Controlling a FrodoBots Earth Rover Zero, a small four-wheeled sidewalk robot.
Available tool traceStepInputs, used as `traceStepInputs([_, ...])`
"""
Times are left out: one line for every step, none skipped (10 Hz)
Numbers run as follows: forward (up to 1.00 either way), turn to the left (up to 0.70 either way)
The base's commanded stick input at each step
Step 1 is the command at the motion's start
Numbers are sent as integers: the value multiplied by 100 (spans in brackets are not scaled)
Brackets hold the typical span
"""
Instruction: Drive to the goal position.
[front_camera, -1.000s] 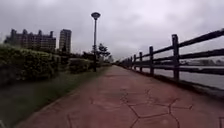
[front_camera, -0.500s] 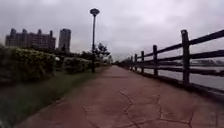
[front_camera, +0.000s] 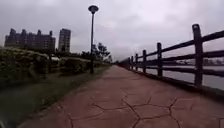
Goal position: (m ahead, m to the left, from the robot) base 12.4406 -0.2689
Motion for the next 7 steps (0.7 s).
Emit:
traceStepInputs([100, 0])
traceStepInputs([100, 0])
traceStepInputs([100, 0])
traceStepInputs([100, 0])
traceStepInputs([100, 0])
traceStepInputs([100, 0])
traceStepInputs([100, 0])
